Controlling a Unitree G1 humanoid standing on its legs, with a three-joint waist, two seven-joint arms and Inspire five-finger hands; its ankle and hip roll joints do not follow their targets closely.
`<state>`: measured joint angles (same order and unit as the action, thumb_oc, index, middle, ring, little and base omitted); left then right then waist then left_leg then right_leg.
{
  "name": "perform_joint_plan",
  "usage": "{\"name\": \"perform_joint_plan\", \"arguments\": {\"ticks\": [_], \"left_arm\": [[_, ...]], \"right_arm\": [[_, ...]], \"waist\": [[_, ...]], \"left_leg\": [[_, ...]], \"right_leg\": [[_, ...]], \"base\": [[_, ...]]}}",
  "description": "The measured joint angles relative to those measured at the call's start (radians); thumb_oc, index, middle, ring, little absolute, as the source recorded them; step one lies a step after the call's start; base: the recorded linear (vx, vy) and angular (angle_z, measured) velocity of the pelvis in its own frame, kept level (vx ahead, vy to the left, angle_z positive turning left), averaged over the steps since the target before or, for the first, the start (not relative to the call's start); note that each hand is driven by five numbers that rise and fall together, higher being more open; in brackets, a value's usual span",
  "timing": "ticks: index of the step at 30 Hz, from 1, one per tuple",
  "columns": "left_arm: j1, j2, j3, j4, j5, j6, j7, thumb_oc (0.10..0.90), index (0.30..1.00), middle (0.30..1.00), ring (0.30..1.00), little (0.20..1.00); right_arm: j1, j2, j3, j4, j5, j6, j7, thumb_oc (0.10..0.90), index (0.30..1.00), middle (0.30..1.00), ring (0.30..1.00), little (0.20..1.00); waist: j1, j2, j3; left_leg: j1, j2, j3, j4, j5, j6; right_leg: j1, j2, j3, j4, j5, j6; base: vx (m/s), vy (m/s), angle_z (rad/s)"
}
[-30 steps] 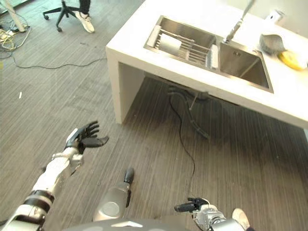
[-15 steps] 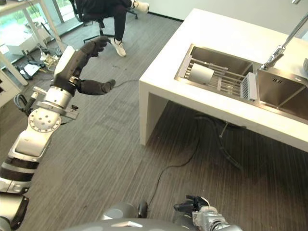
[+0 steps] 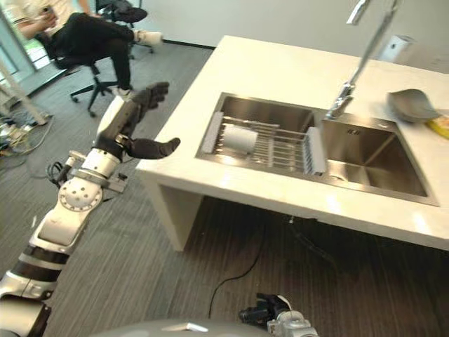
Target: Place the dishes in the dishwasher.
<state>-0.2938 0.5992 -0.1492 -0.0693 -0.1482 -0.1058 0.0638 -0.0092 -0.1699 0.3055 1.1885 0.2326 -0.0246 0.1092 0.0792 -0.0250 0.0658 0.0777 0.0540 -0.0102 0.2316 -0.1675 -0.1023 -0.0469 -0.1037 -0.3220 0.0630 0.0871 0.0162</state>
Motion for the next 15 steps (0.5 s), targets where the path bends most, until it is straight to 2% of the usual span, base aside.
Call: {"name": "perform_joint_plan", "arguments": {"ticks": [1,2,3,4,5,6,7,8,9,10,11,12,13,14,15], "left_arm": [[-0.006,-0.005,-0.002,0.010,-0.001,0.000,-0.004,0.800,0.900,0.900,0.900,0.900],[-0.010,-0.009,-0.004,0.021,-0.003,0.008,-0.005,0.800,0.900,0.900,0.900,0.900],[-0.010,-0.004,-0.004,0.022,-0.007,0.013,-0.005,0.800,0.900,0.900,0.900,0.900],[-0.025,0.009,-0.007,0.021,-0.008,0.013,-0.005,0.800,0.900,0.900,0.900,0.900],[-0.042,0.004,-0.005,0.020,-0.008,0.002,0.000,0.800,0.900,0.900,0.900,0.900],[-0.052,-0.006,-0.007,0.008,-0.008,-0.003,0.004,0.800,0.900,0.900,0.900,0.900],[-0.053,-0.006,-0.010,-0.002,-0.008,-0.002,0.003,0.800,0.900,0.900,0.900,0.900],[-0.060,-0.002,-0.021,-0.011,-0.007,0.000,-0.001,0.800,0.900,0.900,0.900,0.900],[-0.079,-0.007,-0.042,-0.018,-0.006,-0.001,-0.002,0.800,0.900,0.900,0.900,0.900],[-0.079,-0.006,-0.049,-0.016,-0.006,0.000,-0.004,0.800,0.900,0.900,0.900,0.900],[-0.078,-0.005,-0.057,-0.014,-0.004,0.000,-0.003,0.800,0.900,0.900,0.900,0.900],[-0.080,-0.002,-0.066,-0.014,0.002,-0.001,-0.003,0.800,0.900,0.900,0.900,0.900],[-0.081,0.000,-0.069,-0.018,0.002,-0.001,-0.003,0.800,0.900,0.900,0.900,0.900],[-0.081,0.010,-0.069,-0.023,0.003,-0.002,-0.003,0.800,0.900,0.900,0.900,0.900],[-0.081,0.047,-0.068,-0.027,0.003,-0.001,-0.002,0.800,0.900,0.900,0.900,0.900]], "right_arm": [[-0.002,0.000,0.002,-0.017,0.003,0.000,-0.005,0.800,0.900,0.900,0.900,0.900],[-0.004,0.003,0.007,-0.047,0.003,0.001,-0.010,0.800,0.900,0.900,0.900,0.900],[0.001,0.011,0.034,-0.058,0.003,0.001,-0.009,0.800,0.900,0.900,0.900,0.900],[0.012,0.023,0.059,-0.067,0.000,0.002,-0.009,0.800,0.900,0.900,0.900,0.900],[0.018,0.031,0.065,-0.076,0.000,0.002,-0.009,0.800,0.900,0.900,0.900,0.900],[0.014,0.013,0.065,-0.080,-0.008,0.003,-0.009,0.800,0.900,0.900,0.900,0.900],[0.010,0.006,0.057,-0.068,-0.015,0.000,-0.010,0.800,0.900,0.900,0.900,0.900],[0.010,0.003,0.025,-0.065,-0.008,-0.004,-0.009,0.800,0.900,0.900,0.900,0.900],[0.001,-0.002,-0.004,-0.059,0.003,0.004,-0.005,0.800,0.900,0.900,0.900,0.900],[0.002,-0.012,-0.002,-0.059,0.003,0.001,-0.002,0.800,0.900,0.900,0.900,0.900],[0.003,-0.015,-0.002,-0.059,0.003,-0.001,-0.001,0.800,0.900,0.900,0.900,0.900],[-0.001,-0.010,0.000,-0.052,-0.002,-0.002,-0.002,0.800,0.900,0.900,0.900,0.900],[0.000,-0.004,-0.003,-0.043,-0.011,-0.009,-0.007,0.800,0.900,0.900,0.900,0.900],[0.000,0.004,-0.012,-0.038,-0.016,-0.018,-0.007,0.800,0.900,0.900,0.900,0.900],[0.002,0.018,-0.025,-0.037,-0.017,-0.023,-0.006,0.800,0.900,0.900,0.900,0.900]], "waist": [[-0.011,-0.010,0.016],[-0.029,-0.015,0.052],[-0.022,-0.032,0.049],[-0.017,-0.072,0.039],[-0.009,-0.081,0.036],[0.004,-0.065,0.054],[0.019,-0.053,0.073],[0.018,-0.043,0.085],[0.011,-0.013,0.096],[0.007,0.009,0.091],[0.009,0.038,0.085],[-0.001,0.032,0.082],[-0.005,0.020,0.076],[-0.009,0.015,0.073],[-0.023,-0.001,0.062]], "left_leg": [[-0.042,0.005,0.007,0.099,0.001,-0.008],[-0.104,0.013,0.041,0.277,0.058,-0.070],[-0.131,0.027,0.060,0.346,0.095,-0.094],[-0.179,0.023,0.078,0.427,0.107,-0.079],[-0.205,0.017,0.088,0.400,0.040,-0.044],[-0.216,-0.001,0.061,0.312,-0.009,-0.008],[-0.216,-0.038,0.045,0.191,-0.014,0.005],[-0.253,-0.055,0.091,0.098,0.004,0.042],[-0.281,-0.054,0.160,-0.073,0.107,0.068],[-0.275,-0.031,0.177,-0.108,0.199,0.067],[-0.255,-0.003,0.192,-0.126,0.287,0.087],[-0.218,-0.010,0.194,-0.148,0.256,0.130],[-0.203,-0.022,0.191,-0.176,0.259,0.126],[-0.194,-0.034,0.192,-0.200,0.262,0.128],[-0.166,-0.060,0.190,-0.268,0.282,0.131]], "right_leg": [[-0.004,-0.004,0.001,0.042,-0.026,-0.020],[-0.008,-0.013,-0.037,0.118,-0.041,-0.037],[0.005,-0.004,-0.046,0.096,-0.040,-0.040],[0.047,-0.007,-0.056,0.012,-0.042,-0.064],[0.083,0.006,-0.038,-0.062,-0.063,-0.051],[0.084,0.007,-0.019,-0.070,-0.068,-0.062],[0.085,-0.003,-0.007,-0.077,-0.062,-0.058],[0.087,-0.012,-0.017,-0.097,-0.047,-0.039],[0.100,-0.008,-0.031,-0.113,-0.042,-0.019],[0.119,0.012,-0.024,-0.117,-0.048,-0.007],[0.143,0.041,-0.016,-0.125,-0.058,0.009],[0.167,0.041,-0.011,-0.132,-0.070,0.026],[0.169,0.028,-0.008,-0.135,-0.076,0.049],[0.171,0.018,-0.010,-0.138,-0.077,0.051],[0.173,-0.002,-0.020,-0.153,-0.079,0.064]], "base": [[0.10,-0.175,-0.38],[0.08,-0.093,-0.25],[0.13,-0.035,-0.19],[0.07,0.017,-0.15],[0.08,0.046,-0.14],[0.02,0.052,-0.30],[0.03,0.045,-0.28],[0.06,0.072,-0.08],[0.11,0.089,-0.02],[0.11,0.121,-0.16],[0.08,0.090,-0.26],[0.05,0.113,-0.16],[0.04,0.080,-0.03],[0.06,0.133,0.08],[0.05,0.095,0.10]]}}
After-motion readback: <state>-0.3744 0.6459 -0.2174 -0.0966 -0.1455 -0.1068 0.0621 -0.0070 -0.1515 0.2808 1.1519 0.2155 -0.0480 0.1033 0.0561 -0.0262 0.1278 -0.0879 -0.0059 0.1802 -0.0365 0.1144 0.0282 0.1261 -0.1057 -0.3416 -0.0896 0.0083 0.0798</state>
